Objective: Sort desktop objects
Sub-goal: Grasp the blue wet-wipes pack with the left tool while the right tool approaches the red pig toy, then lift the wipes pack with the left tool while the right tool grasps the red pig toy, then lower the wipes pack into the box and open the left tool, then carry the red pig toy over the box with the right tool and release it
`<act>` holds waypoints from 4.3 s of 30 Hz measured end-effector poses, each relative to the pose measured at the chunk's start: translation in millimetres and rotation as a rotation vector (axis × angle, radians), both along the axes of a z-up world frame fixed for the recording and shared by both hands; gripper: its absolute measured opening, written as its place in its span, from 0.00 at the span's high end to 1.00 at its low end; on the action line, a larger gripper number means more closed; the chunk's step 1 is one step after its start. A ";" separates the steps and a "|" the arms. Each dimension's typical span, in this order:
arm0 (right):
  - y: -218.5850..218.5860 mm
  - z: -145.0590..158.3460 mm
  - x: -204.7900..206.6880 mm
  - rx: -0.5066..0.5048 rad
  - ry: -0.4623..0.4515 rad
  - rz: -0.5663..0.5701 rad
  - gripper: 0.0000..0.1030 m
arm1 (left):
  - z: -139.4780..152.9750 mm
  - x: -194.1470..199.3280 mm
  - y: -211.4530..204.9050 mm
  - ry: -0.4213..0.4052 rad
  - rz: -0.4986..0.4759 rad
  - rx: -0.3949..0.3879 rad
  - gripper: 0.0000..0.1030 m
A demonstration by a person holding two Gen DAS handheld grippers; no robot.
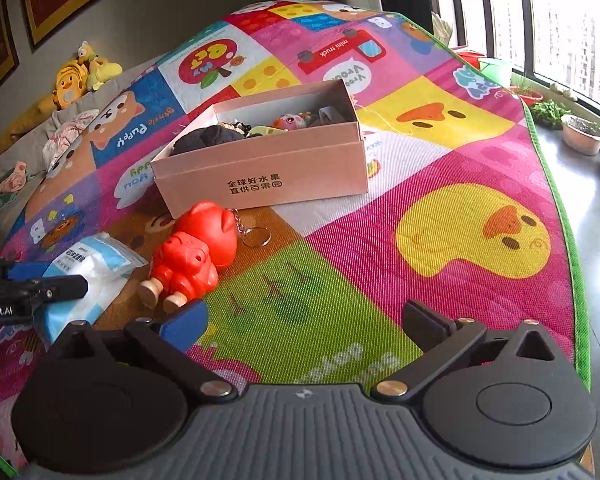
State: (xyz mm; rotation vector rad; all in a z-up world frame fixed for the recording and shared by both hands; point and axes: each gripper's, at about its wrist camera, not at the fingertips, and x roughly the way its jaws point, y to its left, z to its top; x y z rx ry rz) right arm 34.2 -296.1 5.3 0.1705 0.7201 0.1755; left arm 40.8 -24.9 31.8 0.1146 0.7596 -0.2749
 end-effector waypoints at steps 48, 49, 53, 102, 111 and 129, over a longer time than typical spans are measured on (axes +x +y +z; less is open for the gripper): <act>49.6 18.7 23.7 -0.423 -0.095 0.090 0.24 | 9.2 -14.4 49.2 -0.069 0.134 -0.061 0.03; 39.3 19.5 23.4 -0.436 -0.094 0.051 0.23 | 7.4 -13.2 44.8 -0.057 0.109 -0.075 0.03; -0.9 18.9 21.4 -0.324 -0.039 -0.038 0.16 | 2.8 -8.6 19.8 -0.059 0.020 -0.059 0.03; -58.3 135.9 -29.7 0.010 -0.299 0.021 0.03 | 85.0 57.2 -81.4 -0.256 -0.213 0.014 0.45; -62.8 111.0 -11.7 0.023 -0.215 0.015 0.03 | 53.0 170.2 -144.3 -0.170 -0.095 -0.067 0.41; -8.5 130.2 101.1 0.004 -0.177 0.129 0.03 | 14.7 65.3 -41.8 -0.196 -0.032 -0.102 0.09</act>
